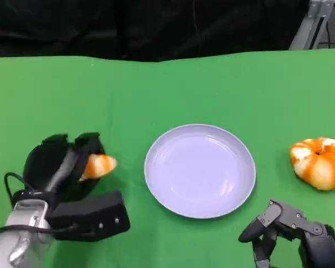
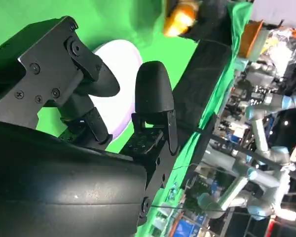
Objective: Grasp the bread from the table and place it into the plate.
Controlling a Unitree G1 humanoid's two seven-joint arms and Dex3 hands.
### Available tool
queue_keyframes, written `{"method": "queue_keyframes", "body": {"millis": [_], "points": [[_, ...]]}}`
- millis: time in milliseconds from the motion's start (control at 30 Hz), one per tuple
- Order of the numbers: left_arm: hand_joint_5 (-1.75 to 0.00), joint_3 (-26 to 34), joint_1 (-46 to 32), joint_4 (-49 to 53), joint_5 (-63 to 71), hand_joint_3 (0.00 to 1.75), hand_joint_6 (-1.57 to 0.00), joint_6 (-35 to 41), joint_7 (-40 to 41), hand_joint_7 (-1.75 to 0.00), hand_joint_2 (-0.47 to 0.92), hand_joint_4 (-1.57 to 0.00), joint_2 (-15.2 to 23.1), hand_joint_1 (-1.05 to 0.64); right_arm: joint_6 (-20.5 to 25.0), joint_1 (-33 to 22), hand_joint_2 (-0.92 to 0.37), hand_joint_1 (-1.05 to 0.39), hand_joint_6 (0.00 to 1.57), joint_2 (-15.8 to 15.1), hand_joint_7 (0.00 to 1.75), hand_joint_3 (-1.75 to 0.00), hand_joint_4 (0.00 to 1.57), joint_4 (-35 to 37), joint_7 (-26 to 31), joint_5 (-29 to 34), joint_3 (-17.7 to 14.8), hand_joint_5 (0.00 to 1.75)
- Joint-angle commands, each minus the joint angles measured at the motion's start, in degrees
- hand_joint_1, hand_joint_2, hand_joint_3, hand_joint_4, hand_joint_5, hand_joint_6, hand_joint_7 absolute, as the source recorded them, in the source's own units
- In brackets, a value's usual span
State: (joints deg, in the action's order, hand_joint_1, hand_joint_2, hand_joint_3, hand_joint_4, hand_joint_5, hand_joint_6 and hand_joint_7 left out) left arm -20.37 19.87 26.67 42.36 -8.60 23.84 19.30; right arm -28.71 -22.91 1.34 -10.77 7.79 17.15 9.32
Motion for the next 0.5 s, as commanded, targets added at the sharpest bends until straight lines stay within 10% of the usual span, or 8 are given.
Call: {"method": "queue_keyframes", "body": {"millis": [33, 500], "points": [[-1.75, 1.91, -1.78, -8.3, 0.12, 1.31, -0.82, 0.66, -0.68, -1.47, 0.29, -0.89, 1.14, -0.1, 0.04, -0.32, -0.35, 0.04, 0.81, -0.46, 1.34, -1.32, 0.87, -0.63, 0.26, -0.25, -0.32, 1.72], [-1.75, 0.81, 2.72, -6.63, -0.4, 1.46, -0.82, -5.07, 0.48, -1.52, 0.19, -0.92, -2.9, -0.1, 0.07, -0.07, -0.33, 0.03, 0.82, -0.26, 1.33, -1.36, 0.88, -0.52, 0.62, -0.07, -0.16, 1.74]]}}
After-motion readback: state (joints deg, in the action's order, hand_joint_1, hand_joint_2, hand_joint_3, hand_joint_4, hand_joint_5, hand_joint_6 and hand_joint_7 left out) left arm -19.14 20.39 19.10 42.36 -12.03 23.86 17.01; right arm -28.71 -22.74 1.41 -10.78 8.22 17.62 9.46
